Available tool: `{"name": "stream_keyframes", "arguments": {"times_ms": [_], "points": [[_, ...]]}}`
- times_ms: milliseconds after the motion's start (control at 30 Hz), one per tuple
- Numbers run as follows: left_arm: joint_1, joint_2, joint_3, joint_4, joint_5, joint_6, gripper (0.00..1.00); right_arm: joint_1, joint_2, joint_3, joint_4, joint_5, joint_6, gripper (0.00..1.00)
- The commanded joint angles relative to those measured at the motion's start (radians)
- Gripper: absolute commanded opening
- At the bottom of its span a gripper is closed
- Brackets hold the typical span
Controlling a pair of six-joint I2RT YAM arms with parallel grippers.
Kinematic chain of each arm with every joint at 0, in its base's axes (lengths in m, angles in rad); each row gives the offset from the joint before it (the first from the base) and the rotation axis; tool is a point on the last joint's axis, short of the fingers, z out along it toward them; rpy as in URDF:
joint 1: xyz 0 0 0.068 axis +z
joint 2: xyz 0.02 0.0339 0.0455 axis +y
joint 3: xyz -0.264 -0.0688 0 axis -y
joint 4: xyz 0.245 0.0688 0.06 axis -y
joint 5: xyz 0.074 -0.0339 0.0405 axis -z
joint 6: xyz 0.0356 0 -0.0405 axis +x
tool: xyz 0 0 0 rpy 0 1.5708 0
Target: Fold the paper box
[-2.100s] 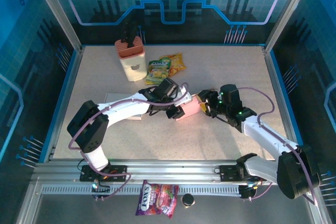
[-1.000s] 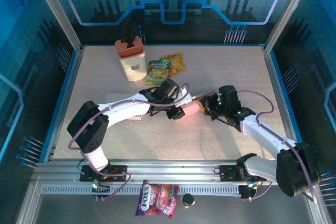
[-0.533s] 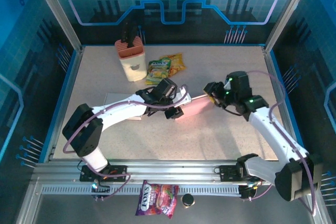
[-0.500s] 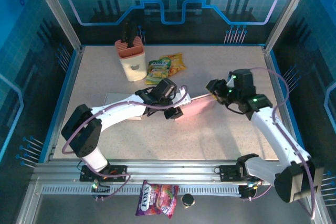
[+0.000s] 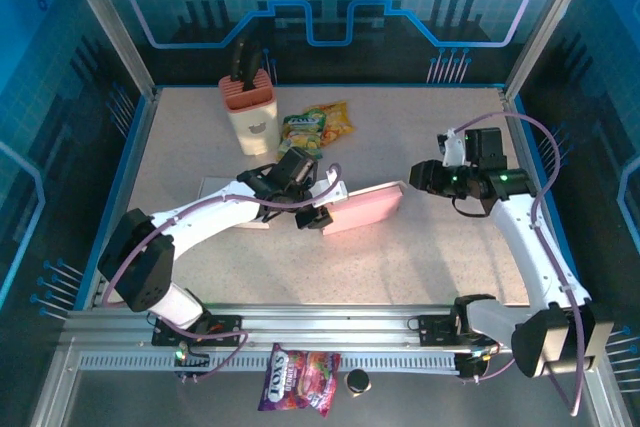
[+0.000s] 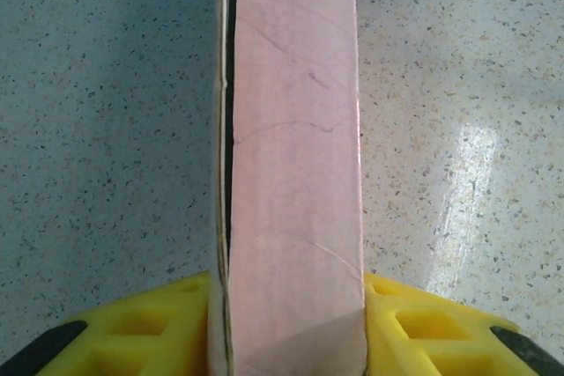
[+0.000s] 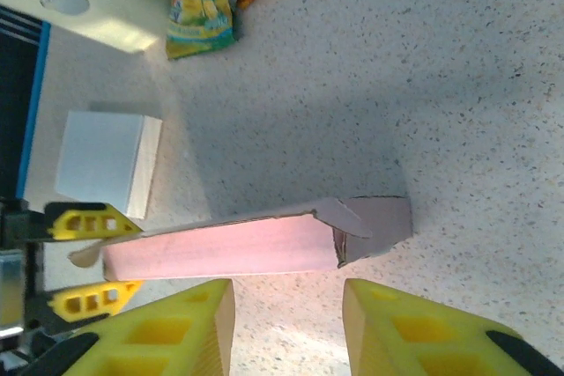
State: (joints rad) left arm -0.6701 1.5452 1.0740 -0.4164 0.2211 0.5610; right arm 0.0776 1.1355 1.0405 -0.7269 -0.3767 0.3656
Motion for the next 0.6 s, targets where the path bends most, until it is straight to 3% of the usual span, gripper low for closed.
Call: {"name": "stream_keyframes", "arguments": {"times_ms": [0, 567], "points": [[0.002, -0.009, -0.005, -0.032, 0.045, 0.022, 0.39, 0.012, 0.027, 0.023, -0.062, -0.025, -0.13, 0.38], [0.003, 0.008, -0.002, -0.023, 0.045, 0.014, 0.39, 0.083, 0.229, 0.128, -0.118, 0.062, -0.339, 0.39]]}}
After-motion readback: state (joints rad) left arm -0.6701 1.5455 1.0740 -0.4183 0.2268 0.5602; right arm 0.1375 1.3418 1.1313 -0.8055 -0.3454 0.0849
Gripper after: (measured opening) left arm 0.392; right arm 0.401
